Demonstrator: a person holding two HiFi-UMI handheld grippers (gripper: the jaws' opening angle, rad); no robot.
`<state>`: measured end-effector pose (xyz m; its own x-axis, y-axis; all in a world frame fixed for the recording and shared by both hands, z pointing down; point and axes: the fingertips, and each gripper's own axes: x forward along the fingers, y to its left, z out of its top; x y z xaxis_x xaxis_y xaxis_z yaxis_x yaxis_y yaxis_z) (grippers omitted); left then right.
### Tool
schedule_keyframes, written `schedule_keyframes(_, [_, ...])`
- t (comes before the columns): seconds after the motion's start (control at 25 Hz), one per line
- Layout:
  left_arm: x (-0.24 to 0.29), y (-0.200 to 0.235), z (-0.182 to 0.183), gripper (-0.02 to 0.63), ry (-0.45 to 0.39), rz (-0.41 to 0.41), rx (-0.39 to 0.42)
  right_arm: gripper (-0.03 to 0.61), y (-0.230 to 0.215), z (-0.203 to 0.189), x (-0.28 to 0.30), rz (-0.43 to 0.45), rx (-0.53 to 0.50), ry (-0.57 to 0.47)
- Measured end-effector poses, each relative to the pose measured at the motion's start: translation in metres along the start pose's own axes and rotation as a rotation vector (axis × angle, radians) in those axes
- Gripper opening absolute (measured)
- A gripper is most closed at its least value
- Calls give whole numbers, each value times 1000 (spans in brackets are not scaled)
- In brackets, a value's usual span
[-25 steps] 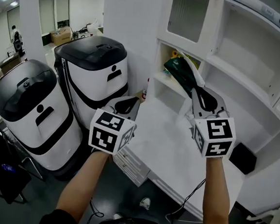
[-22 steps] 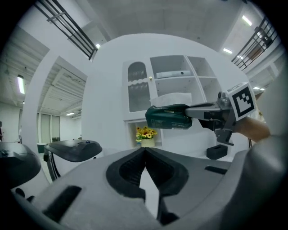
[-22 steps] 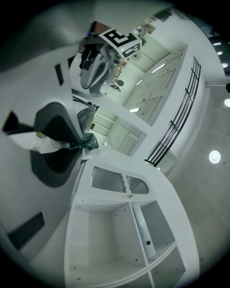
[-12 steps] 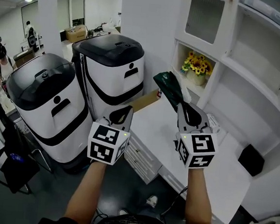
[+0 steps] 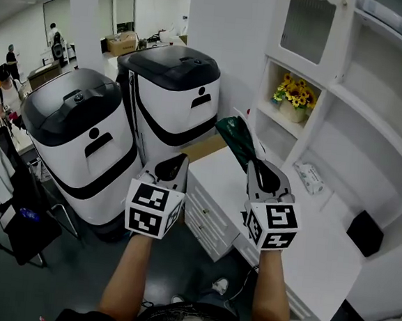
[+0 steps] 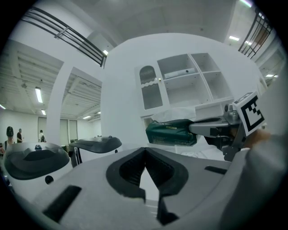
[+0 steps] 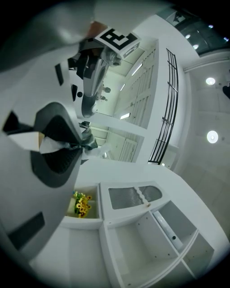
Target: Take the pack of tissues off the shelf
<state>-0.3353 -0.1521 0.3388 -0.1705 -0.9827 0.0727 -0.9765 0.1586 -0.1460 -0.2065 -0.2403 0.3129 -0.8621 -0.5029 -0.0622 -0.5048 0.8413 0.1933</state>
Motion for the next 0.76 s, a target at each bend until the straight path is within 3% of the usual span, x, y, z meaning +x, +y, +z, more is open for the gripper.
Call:
schedule_keyframes(0.32, [-5,14,-4,9,5,26,1,28,1,-2,5,-6,-7,7])
schedule_keyframes(0.76, [1,16,-8,9,11,3,0,28,10,-8,15,-8,-17,24])
